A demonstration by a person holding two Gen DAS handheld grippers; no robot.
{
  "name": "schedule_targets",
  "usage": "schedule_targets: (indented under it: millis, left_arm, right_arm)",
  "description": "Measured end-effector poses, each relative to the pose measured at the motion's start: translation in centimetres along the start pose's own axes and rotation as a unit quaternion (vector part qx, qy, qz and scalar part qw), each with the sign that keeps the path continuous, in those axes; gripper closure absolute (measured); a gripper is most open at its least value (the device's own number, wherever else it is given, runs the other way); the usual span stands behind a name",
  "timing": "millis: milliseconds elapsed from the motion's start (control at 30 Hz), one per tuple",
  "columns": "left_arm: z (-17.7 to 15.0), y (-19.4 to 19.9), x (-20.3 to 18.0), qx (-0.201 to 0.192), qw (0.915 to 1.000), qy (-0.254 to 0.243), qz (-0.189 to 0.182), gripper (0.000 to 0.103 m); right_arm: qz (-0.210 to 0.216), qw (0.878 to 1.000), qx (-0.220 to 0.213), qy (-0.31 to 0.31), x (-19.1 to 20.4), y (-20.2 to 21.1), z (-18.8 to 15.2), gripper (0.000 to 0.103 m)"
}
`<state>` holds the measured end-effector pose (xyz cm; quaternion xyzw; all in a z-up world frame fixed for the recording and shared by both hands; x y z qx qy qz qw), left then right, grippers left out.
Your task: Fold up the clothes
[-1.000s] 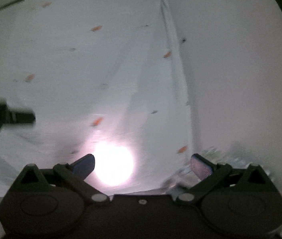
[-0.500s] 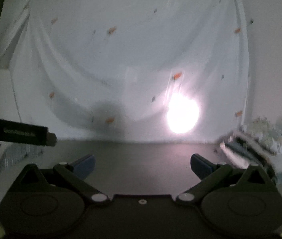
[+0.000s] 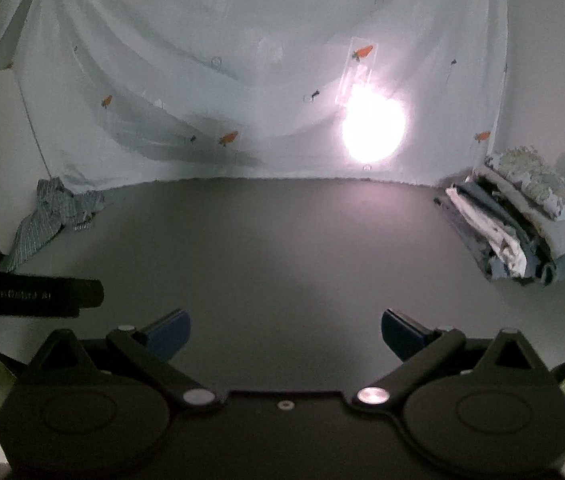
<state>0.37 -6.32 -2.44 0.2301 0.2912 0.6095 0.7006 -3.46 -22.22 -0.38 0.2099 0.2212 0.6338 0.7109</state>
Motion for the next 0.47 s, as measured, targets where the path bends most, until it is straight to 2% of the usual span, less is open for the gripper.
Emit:
schedule_targets:
  millis: [467]
  left_arm:
    - [-0.4, 0.4, 1.3, 0.012, 0.9999, -0.003, 0.006, 0.0]
  right_arm:
    - [-0.003, 1.0, 0.009, 0.005, 0.6, -0.4, 0.0, 0.0]
Point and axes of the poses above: each gripper's, at about its wrist camera, not at the fingertips, and y roughly against the way its jaws point, x to its left, z to its top, the point moved 1 cm from there along -y, roughly the way its jaws point, and after that the axes turned 6 degrees about -z, right-handed, at the moved point
